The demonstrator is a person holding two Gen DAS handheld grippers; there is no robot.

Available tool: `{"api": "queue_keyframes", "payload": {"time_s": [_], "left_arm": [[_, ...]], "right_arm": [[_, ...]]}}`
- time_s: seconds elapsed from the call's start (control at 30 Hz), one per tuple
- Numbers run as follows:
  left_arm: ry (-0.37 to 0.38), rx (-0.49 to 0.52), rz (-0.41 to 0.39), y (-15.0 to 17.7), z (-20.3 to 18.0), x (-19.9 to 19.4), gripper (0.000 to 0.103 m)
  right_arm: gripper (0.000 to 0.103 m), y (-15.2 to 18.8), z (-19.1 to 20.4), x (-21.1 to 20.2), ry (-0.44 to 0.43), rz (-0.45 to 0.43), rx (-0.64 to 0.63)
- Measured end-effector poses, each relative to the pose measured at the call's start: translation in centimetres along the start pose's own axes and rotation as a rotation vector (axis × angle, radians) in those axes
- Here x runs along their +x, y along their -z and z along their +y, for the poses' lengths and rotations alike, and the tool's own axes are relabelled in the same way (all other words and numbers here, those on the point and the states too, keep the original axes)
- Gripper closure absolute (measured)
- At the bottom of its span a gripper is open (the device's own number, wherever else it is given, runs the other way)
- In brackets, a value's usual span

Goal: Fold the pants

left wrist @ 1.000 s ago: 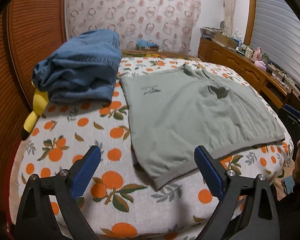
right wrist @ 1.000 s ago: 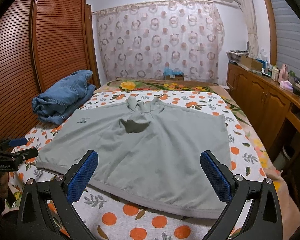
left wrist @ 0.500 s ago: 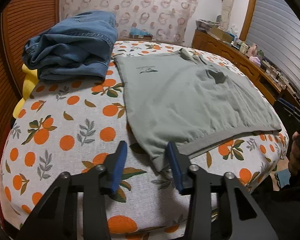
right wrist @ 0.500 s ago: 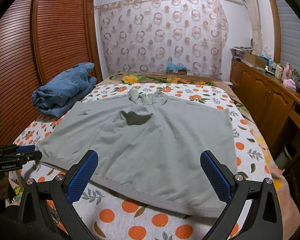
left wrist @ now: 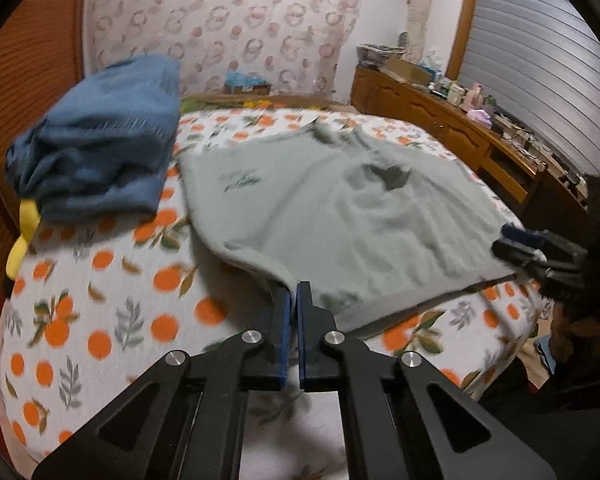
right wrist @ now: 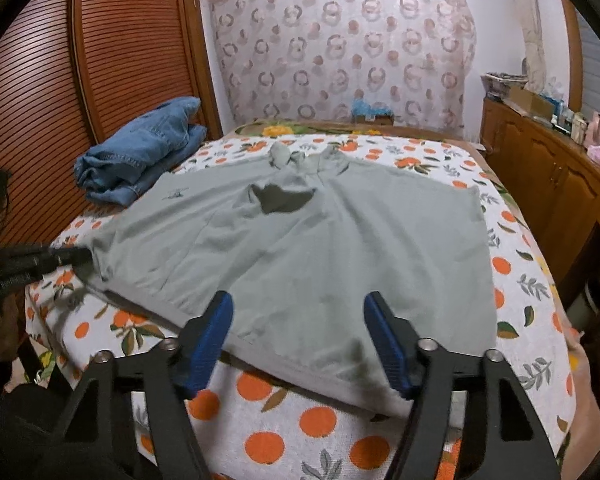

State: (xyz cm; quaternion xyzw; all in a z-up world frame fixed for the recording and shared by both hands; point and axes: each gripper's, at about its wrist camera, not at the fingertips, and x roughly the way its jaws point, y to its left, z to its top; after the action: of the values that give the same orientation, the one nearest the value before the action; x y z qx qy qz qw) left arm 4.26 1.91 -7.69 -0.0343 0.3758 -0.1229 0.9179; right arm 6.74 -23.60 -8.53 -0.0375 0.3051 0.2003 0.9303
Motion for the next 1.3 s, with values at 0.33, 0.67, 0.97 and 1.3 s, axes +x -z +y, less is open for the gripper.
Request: {"api": "queue_keyframes", "payload": {"time_s": [0.33, 0.67, 0.97, 1.3], "left_arm": [[0.089, 0.109, -0.031, -4.6, -5.4, 1.0, 0.100], [0.173, 0.217, -0.039, -8.0, -11.9, 2.4, 0.100], [0.216, 0.265, 0.003, -8.9, -16.0, 4.6, 0.100], [0.152, 0.270, -0.004, -8.8, -16.6, 4.5, 0.092]], "right_arm": [[0.067, 0.3, -1.2, -1.7, 0.019, 0.002, 0.007], [0.073, 0.8, -2.4, -3.4, 0.033, -0.024, 0.035], [0.073, 1.2, -2.8, -6.2, 0.068, -0.072, 0.056], [0.073, 1.7, -1.5, -6.5, 0.086, -0.081, 0.061]]}}
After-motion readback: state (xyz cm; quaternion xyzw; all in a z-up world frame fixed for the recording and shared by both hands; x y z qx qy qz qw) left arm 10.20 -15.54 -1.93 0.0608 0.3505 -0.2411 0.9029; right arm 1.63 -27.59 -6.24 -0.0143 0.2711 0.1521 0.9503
